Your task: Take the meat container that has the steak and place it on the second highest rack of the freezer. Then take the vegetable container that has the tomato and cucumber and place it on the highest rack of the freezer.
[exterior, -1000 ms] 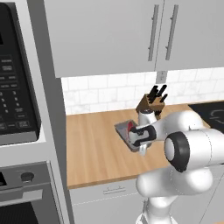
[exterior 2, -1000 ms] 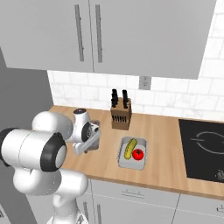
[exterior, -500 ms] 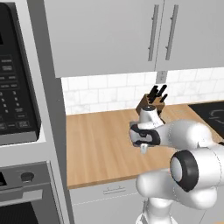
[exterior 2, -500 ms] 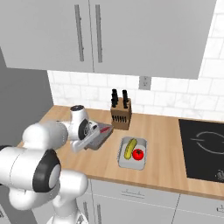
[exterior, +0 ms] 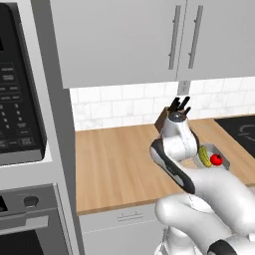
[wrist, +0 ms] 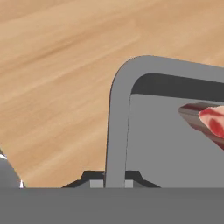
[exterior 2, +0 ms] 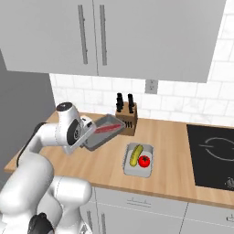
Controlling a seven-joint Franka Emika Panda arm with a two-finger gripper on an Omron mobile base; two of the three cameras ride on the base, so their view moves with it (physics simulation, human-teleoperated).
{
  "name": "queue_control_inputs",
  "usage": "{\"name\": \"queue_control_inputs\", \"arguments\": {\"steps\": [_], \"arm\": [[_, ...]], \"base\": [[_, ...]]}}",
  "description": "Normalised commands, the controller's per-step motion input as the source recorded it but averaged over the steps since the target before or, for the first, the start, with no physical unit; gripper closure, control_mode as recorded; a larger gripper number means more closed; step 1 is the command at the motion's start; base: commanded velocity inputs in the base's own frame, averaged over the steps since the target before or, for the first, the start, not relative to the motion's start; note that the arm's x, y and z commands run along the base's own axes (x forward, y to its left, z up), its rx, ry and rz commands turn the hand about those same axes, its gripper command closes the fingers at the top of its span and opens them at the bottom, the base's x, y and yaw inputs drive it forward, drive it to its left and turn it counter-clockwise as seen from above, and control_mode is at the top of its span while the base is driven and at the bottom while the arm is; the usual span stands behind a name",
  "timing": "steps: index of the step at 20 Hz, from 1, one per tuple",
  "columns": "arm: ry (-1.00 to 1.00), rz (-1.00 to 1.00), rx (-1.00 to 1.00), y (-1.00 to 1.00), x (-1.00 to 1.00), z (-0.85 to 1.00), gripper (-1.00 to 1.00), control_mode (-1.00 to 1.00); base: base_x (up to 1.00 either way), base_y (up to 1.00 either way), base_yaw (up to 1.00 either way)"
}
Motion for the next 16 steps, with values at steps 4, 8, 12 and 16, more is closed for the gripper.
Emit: {"name": "queue_control_inputs", "arguments": {"steps": [4, 8, 12, 16], "arm": [[0.0, 0.19, 0.0, 0.0, -0.29, 0.84, 1.0, -1.0], [0.05, 0.26, -0.09, -0.02, -0.32, 0.91, 1.0, -1.0], [0.08, 0.27, -0.09, -0.07, -0.3, 0.76, 1.0, -1.0], [0.1, 0.11, -0.07, -0.01, -0.19, 0.6, 1.0, -1.0]], "base": [[0.0, 0.0, 0.0], [0.0, 0.0, 0.0], [0.0, 0.0, 0.0], [0.0, 0.0, 0.0]]}}
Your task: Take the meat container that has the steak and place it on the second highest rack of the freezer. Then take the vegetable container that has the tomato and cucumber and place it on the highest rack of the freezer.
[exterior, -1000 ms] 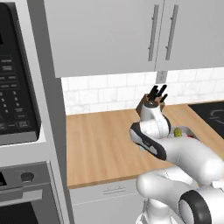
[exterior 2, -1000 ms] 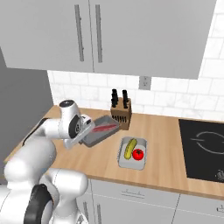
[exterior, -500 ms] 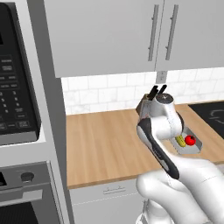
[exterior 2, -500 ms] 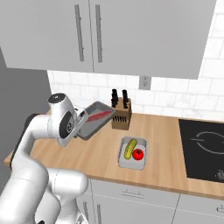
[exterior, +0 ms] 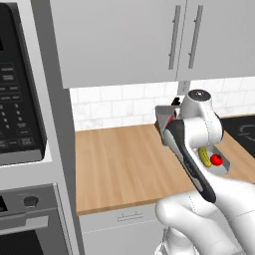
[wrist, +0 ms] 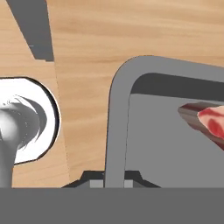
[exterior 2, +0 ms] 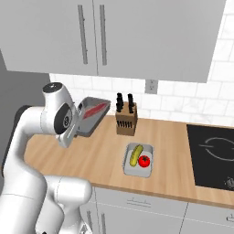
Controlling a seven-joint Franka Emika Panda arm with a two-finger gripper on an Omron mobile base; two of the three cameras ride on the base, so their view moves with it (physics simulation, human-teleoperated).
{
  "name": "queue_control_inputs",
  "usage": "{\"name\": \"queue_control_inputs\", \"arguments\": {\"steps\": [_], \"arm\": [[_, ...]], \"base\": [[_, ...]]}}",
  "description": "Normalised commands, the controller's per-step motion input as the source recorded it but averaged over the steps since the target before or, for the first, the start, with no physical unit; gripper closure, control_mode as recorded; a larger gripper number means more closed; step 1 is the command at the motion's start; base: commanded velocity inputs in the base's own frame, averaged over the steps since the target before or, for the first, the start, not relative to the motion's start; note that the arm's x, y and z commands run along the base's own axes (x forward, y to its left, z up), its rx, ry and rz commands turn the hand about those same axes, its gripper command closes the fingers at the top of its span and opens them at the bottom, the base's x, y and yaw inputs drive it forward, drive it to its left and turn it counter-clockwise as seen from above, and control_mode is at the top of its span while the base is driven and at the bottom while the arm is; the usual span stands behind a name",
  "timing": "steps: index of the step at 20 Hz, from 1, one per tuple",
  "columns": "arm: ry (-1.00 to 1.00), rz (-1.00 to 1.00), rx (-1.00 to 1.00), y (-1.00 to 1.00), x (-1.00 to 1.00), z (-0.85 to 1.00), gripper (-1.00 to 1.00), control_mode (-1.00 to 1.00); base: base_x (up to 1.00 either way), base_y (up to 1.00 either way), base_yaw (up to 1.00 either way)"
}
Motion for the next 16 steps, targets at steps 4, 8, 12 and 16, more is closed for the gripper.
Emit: {"name": "queue_control_inputs", "arguments": {"steps": [4, 8, 12, 16], "arm": [[0.05, 0.0, -0.08, -0.16, -0.14, 0.3, 1.0, -1.0], [0.03, -0.03, -0.04, -0.28, -0.45, 0.18, 1.0, -1.0], [0.0, 0.04, 0.0, -0.07, -0.53, 0.03, 1.0, -1.0], [0.0, 0.2, 0.0, 0.05, -0.31, 0.09, 1.0, -1.0]], "base": [[0.0, 0.0, 0.0], [0.0, 0.0, 0.0], [0.0, 0.0, 0.0], [0.0, 0.0, 0.0]]}}
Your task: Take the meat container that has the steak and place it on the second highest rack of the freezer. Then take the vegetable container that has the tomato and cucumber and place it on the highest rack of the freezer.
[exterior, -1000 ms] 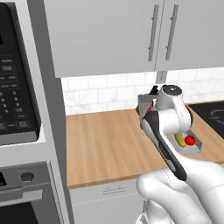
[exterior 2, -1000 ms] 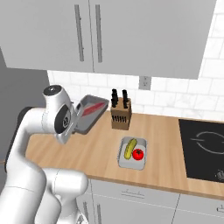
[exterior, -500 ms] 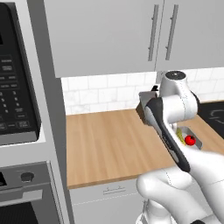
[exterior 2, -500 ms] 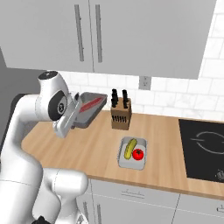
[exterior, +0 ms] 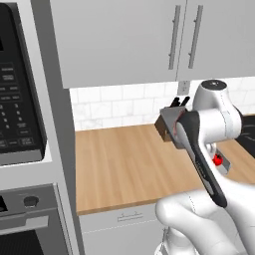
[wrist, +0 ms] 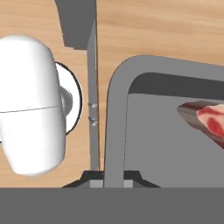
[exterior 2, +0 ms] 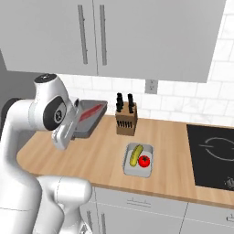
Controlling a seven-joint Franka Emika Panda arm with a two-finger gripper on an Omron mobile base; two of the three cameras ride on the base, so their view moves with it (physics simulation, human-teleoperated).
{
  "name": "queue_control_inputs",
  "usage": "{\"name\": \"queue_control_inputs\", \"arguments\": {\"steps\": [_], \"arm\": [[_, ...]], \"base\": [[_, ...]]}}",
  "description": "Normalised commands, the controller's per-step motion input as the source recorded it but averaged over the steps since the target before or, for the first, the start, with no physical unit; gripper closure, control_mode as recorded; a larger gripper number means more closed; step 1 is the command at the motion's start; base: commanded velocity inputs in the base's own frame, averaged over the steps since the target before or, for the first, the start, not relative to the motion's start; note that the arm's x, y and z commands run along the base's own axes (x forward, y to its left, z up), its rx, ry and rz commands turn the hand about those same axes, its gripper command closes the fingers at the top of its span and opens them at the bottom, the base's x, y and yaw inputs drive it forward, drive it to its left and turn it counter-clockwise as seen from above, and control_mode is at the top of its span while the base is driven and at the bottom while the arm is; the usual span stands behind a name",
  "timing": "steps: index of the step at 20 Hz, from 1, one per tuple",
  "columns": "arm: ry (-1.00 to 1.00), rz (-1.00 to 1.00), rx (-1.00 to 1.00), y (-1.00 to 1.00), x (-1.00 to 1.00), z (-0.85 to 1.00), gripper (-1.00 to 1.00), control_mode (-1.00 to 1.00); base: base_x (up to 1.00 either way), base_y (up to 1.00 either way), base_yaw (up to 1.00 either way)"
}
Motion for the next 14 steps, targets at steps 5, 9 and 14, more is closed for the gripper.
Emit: {"name": "queue_control_inputs", "arguments": {"steps": [5, 9, 14], "arm": [[0.0, 0.13, 0.0, 0.01, -0.04, 0.1, 1.0, -1.0], [0.0, -0.09, 0.01, 0.0, -0.14, 0.01, 1.0, -1.0], [0.0, -0.09, 0.02, 0.0, -0.08, 0.01, 1.0, -1.0]], "base": [[0.0, 0.0, 0.0], [0.0, 0.0, 0.0], [0.0, 0.0, 0.0]]}}
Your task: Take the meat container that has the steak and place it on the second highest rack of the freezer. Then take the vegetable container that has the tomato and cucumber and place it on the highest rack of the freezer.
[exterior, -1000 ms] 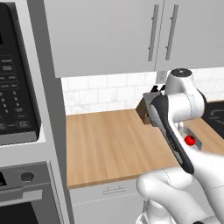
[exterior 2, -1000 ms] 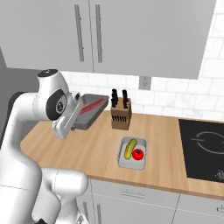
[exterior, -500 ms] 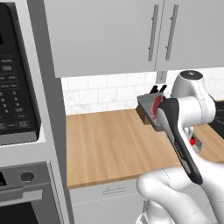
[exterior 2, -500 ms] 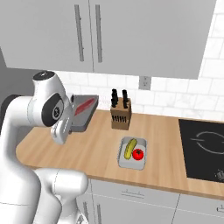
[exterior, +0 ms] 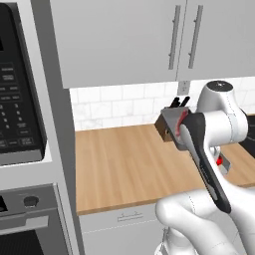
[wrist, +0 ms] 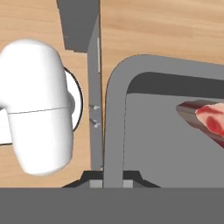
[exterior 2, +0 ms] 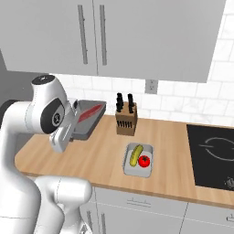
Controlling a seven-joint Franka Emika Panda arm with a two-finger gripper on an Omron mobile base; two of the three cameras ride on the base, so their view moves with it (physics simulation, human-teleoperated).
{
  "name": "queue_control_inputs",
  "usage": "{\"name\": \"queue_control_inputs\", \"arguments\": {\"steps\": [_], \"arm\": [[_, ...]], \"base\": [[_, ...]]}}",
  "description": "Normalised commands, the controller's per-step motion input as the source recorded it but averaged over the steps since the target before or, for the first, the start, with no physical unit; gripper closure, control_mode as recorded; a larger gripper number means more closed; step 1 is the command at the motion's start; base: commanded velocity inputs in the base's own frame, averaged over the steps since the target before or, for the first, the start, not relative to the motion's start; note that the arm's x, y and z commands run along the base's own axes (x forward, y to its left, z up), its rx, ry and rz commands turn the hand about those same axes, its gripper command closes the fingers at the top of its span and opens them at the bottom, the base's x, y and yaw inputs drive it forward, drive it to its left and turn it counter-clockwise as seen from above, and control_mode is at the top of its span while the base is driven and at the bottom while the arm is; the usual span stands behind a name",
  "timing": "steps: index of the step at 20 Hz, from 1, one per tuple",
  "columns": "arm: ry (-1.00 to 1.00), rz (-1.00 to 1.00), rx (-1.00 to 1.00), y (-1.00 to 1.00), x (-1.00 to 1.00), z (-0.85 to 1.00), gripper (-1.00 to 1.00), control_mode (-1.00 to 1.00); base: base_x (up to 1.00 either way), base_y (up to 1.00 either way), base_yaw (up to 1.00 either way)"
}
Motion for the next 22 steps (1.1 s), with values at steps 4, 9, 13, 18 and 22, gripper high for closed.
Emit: {"name": "queue_control_inputs", "arguments": {"steps": [4, 9, 13, 18, 22], "arm": [[0.0, -0.01, 0.02, 0.0, 0.0, 0.0, 1.0, -1.0], [0.0, 0.0, 0.0, 0.01, 0.0, 0.0, 1.0, -1.0], [0.0, 0.0, 0.0, 0.0, 0.0, 0.0, 1.0, 1.0], [0.0, 0.0, 0.0, 0.0, 0.0, 0.0, 1.0, 1.0], [0.0, 0.0, 0.0, 0.0, 0.0, 0.0, 1.0, 1.0]], "base": [[0.0, 0.0, 0.0], [0.0, 0.0, 0.0], [-0.54, 0.01, 0.01], [-1.0, -0.24, 0.07], [-0.76, -0.66, 0.45]]}}
